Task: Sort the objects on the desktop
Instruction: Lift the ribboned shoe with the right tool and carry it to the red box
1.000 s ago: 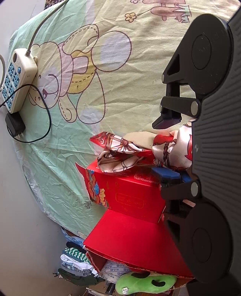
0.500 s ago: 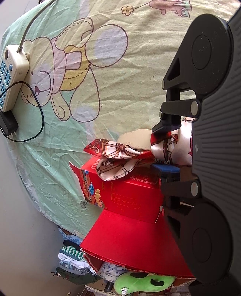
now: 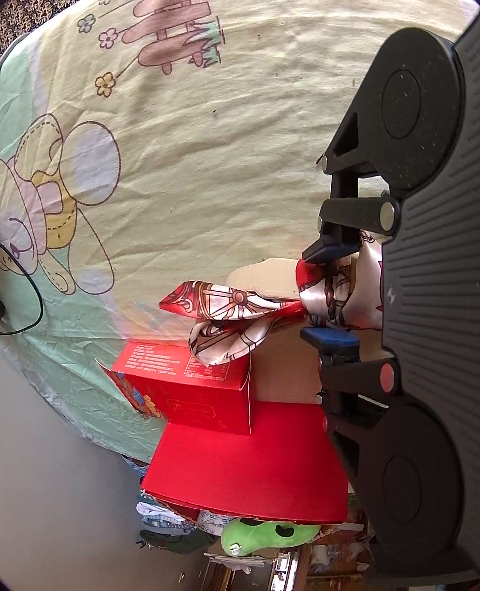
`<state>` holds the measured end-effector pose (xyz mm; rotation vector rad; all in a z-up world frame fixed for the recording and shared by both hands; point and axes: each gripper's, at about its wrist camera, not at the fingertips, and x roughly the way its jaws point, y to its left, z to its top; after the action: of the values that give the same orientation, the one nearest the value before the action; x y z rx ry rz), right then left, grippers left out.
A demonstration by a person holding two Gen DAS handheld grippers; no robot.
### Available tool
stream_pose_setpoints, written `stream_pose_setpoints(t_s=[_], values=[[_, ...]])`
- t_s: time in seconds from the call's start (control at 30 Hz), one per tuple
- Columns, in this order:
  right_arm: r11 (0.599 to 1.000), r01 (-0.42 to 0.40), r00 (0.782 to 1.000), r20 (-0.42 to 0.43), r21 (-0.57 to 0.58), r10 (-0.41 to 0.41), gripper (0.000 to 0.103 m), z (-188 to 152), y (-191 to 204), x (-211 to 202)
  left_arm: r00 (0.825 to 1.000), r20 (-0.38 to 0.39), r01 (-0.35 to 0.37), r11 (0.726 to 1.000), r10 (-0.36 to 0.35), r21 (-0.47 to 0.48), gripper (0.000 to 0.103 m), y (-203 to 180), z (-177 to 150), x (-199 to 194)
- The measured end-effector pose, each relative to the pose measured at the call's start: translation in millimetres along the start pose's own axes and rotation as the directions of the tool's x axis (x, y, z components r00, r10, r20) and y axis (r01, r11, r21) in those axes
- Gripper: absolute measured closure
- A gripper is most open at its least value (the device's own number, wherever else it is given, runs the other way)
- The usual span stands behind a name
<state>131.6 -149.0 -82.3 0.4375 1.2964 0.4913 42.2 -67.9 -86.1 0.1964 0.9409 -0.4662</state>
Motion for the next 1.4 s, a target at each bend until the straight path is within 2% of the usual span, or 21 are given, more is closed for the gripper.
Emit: stream_pose_setpoints(t_s=[0.07, 0.13, 0.17, 0.27, 0.33, 0.4, 0.43, 0.5, 0.57, 0.73, 0.93, 1.07, 1.13, 1.3, 1.4], values=[[0.999, 0.025, 0.999, 0.034, -0.045, -0.024, 0.057, 3, 9, -5, 1.0, 0.001, 0.002, 1.0, -0.002, 0.0, 0.014, -1, 2, 2], [0.994, 0.052, 0.996, 0.071, -0.099, -0.045, 0.049, 7, 20, -9, 1.0, 0.002, -0.002, 1.0, 0.002, -0.007, 0.015, 4, 5, 4], [0.989, 0.067, 0.995, 0.082, -0.128, -0.057, 0.04, 10, 25, -9, 1.0, 0.003, -0.01, 1.0, 0.01, -0.004, 0.016, 6, 6, 5], [0.977, 0.115, 0.992, 0.081, -0.179, -0.102, 0.039, 18, 32, 0, 1.0, 0.011, -0.02, 1.0, 0.02, 0.0, 0.021, 13, 10, 8], [0.978, 0.121, 0.992, 0.058, -0.171, -0.113, 0.042, 22, 29, 8, 1.0, 0.022, -0.021, 1.0, 0.021, -0.005, 0.025, 16, 10, 7], [0.983, 0.119, 0.993, 0.029, -0.139, -0.116, 0.052, 22, 22, 15, 0.999, 0.028, -0.028, 1.0, 0.029, -0.012, 0.033, 19, 10, 6], [0.984, 0.12, 0.993, 0.021, -0.131, -0.118, 0.053, 21, 19, 17, 0.999, 0.03, -0.032, 0.999, 0.032, -0.018, 0.036, 20, 9, 5], [0.986, 0.121, 0.993, 0.025, -0.11, -0.119, 0.059, 16, 15, 16, 0.999, 0.03, -0.038, 0.999, 0.039, -0.027, 0.047, 23, 10, 3], [0.99, 0.117, 0.993, 0.026, -0.078, -0.116, 0.064, 14, 11, 13, 0.999, 0.03, -0.037, 0.999, 0.038, -0.031, 0.051, 19, 10, -1], [0.992, 0.123, 0.991, 0.047, -0.015, -0.122, 0.067, 0, 6, 0, 0.999, 0.035, -0.022, 0.999, 0.023, -0.035, 0.06, 3, 12, -14], [0.996, 0.089, 0.987, 0.136, -0.018, -0.086, 0.067, -20, 30, -39, 0.992, 0.124, 0.031, 0.998, -0.023, -0.062, 0.064, 10, 12, -68], [0.996, 0.081, 0.974, 0.214, -0.046, -0.069, 0.067, -25, 69, -55, 0.98, 0.199, -0.015, 0.999, 0.022, -0.04, 0.064, 13, -4, -121], [0.995, 0.062, 0.969, 0.243, -0.077, -0.042, 0.068, -27, 91, -59, 0.97, 0.24, -0.028, 0.998, 0.041, -0.058, 0.064, 32, -6, -142], [0.978, -0.006, 0.946, 0.315, -0.211, 0.074, 0.068, -22, 164, -65, 0.927, 0.352, -0.088, 0.988, 0.127, -0.123, 0.063, 85, -13, -203], [0.96, -0.031, 0.932, 0.338, -0.28, 0.129, 0.068, -19, 206, -57, 0.91, 0.368, -0.142, 0.979, 0.188, -0.149, 0.063, 114, -14, -217]])
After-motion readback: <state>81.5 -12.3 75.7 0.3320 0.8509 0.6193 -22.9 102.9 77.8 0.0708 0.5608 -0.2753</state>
